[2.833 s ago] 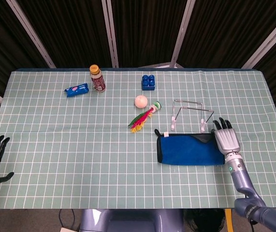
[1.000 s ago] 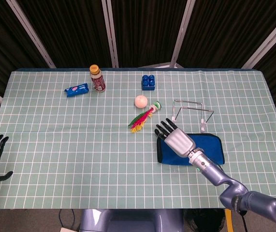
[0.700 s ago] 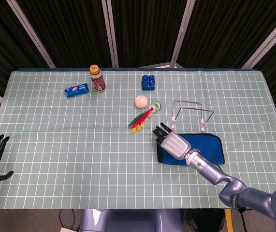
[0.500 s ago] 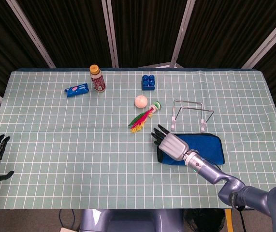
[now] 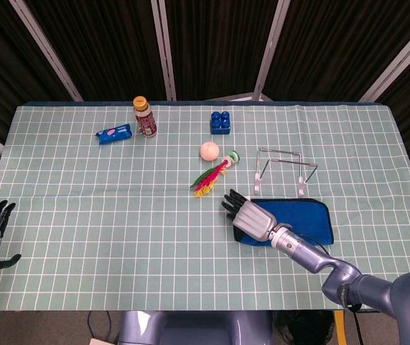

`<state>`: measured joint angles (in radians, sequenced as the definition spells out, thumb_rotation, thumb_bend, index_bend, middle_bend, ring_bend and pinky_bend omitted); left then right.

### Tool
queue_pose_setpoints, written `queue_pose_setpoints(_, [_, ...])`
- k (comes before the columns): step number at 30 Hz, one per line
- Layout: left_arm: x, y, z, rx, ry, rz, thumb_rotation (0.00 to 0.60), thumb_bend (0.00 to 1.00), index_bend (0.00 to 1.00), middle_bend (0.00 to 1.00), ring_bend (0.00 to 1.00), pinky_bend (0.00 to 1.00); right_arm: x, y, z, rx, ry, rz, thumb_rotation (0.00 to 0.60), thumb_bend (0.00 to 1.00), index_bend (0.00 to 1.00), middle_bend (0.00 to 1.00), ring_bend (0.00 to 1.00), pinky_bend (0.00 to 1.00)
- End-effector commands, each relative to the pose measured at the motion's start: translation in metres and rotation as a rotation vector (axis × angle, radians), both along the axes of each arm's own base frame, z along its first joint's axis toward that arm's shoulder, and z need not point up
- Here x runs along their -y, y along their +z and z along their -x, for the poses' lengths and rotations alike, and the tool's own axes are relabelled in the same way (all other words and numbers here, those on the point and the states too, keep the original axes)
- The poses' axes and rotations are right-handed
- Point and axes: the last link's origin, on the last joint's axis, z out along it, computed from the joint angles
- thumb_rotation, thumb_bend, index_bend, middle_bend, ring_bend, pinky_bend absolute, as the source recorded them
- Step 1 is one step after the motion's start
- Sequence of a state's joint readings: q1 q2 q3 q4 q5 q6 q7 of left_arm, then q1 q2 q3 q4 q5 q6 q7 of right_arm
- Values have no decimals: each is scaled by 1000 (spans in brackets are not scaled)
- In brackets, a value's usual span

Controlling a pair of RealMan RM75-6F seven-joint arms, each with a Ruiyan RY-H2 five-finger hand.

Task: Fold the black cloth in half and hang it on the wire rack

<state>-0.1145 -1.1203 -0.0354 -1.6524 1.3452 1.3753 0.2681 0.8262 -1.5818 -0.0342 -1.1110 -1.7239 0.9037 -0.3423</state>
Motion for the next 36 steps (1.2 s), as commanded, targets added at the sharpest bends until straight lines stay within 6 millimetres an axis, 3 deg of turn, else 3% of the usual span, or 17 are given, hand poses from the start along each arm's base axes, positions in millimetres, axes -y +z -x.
queue_pose_setpoints(1, [0,0,0,0,0,-1,600,0,0,0,0,0,-1,-1,-2,4,4,-2,600,0,312,83,0,0])
queue_pose_setpoints(16, [-1,-1,1,-2,5,4,600,0,0,0,0,0,-2,-9,2,-6,-10,-12,600,0,314,83,0,0])
queue_pose_setpoints(36, [-1,-3,1,-6,6,11,600,0,0,0,0,0,-2,-8,15,-17,-13,-5,600,24,388,89,0,0])
